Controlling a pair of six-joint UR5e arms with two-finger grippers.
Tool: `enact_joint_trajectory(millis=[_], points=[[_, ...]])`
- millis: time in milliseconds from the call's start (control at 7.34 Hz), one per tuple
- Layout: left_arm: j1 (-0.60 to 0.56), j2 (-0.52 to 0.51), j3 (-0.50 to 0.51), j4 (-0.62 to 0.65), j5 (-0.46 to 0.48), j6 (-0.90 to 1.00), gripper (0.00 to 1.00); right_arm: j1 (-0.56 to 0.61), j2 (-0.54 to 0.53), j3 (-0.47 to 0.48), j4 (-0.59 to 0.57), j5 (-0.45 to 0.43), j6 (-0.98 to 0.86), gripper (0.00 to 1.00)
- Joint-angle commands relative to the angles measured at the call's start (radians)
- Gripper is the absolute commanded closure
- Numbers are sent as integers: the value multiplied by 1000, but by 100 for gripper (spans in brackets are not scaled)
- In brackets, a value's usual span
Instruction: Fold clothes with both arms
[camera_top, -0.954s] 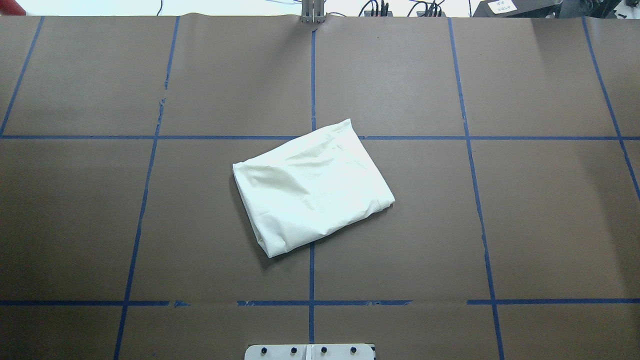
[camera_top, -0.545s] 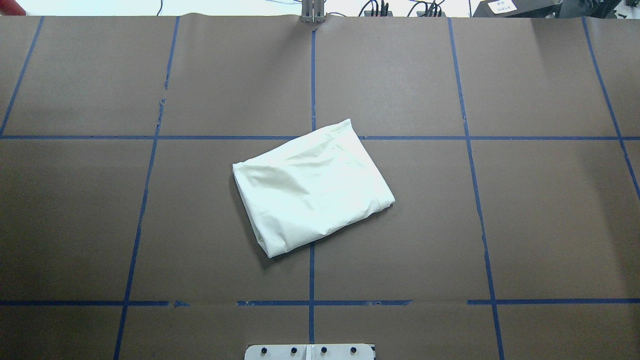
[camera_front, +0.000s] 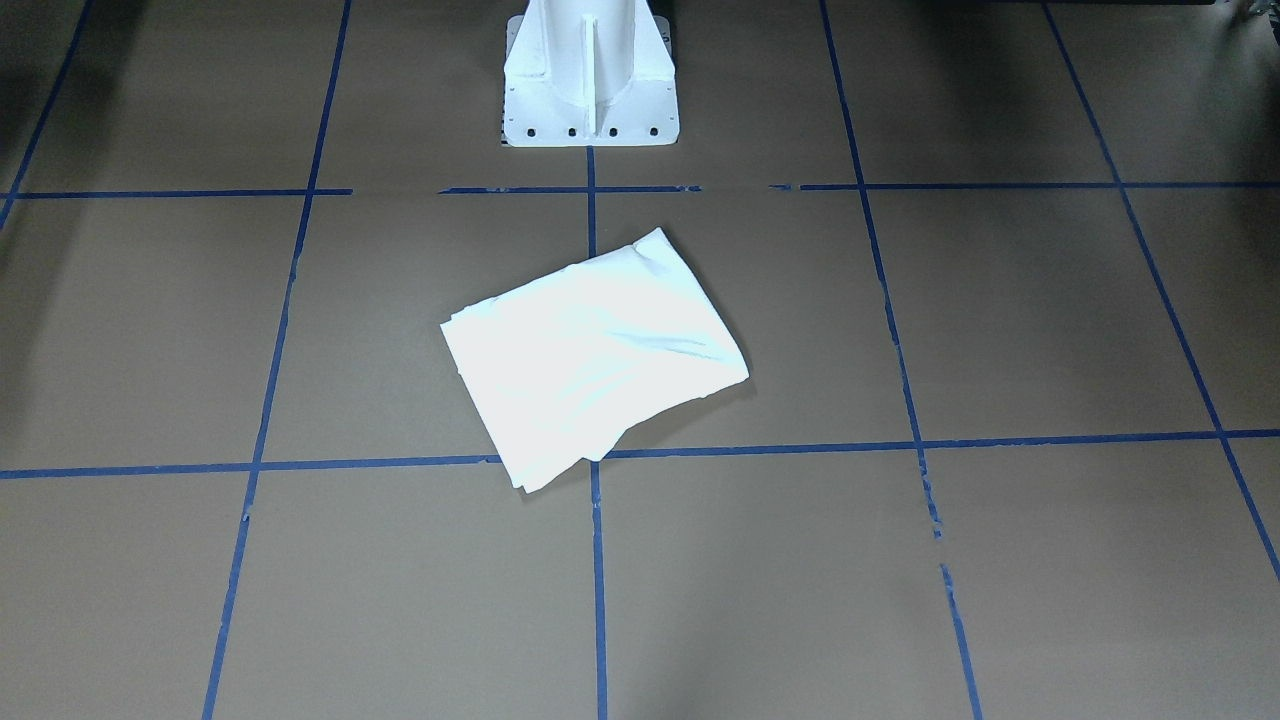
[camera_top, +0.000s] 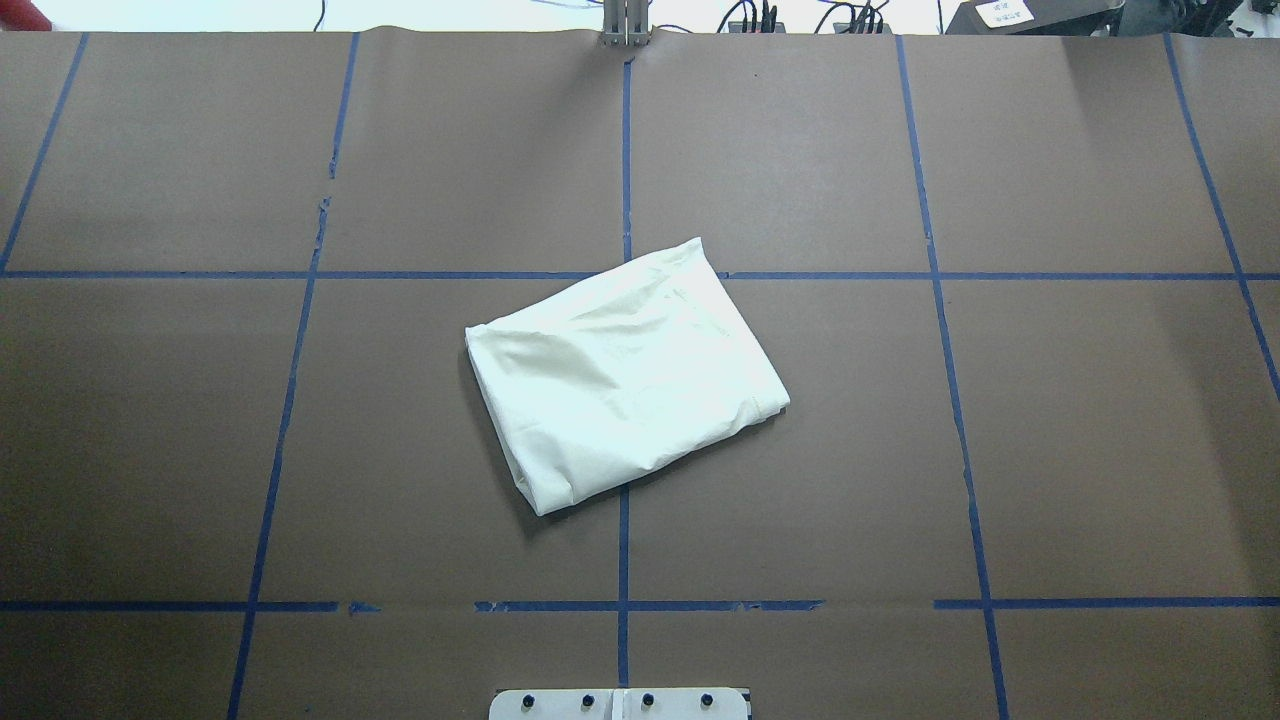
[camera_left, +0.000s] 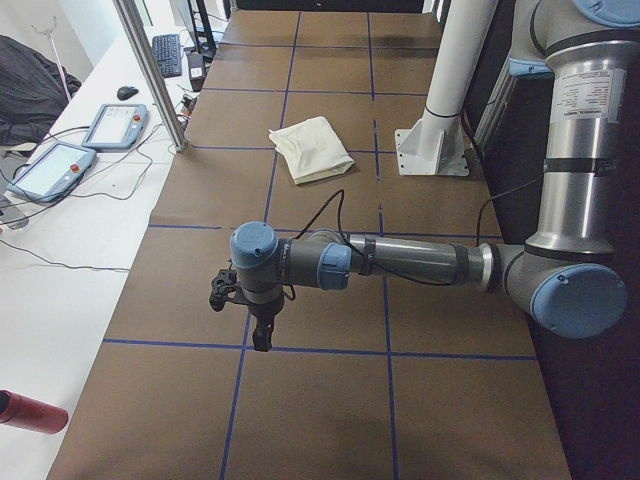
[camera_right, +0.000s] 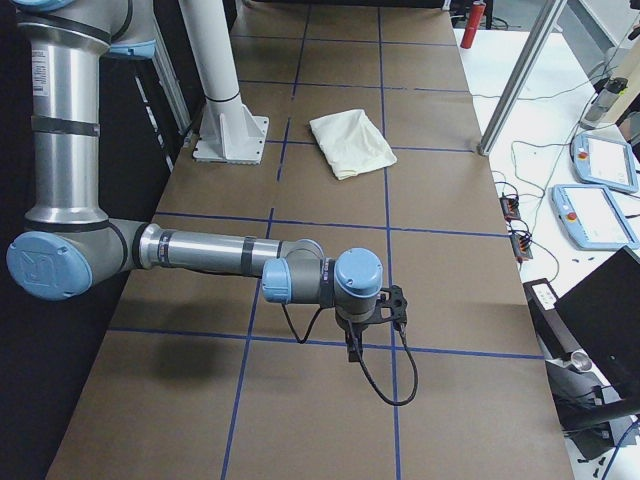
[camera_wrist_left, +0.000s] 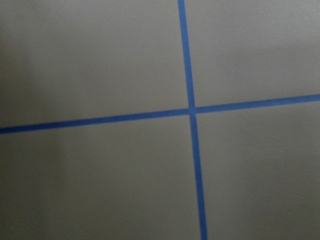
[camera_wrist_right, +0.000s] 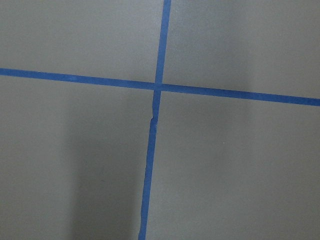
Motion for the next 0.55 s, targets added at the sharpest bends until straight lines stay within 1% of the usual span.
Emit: enact_joint_trajectory(millis=[0,136,273,409], points=[[0,5,-17,23,-6,1,0,6,19,17,-101,5,13,0],[0,5,-17,25,-6,3,0,20,17,35,-120,12,13,0],[0,2,-17,23,-6,3,0,18,7,89,-135,12,34,0],[0,1,-17,23,-6,3,0,18,5,109,-128,12,118,0]])
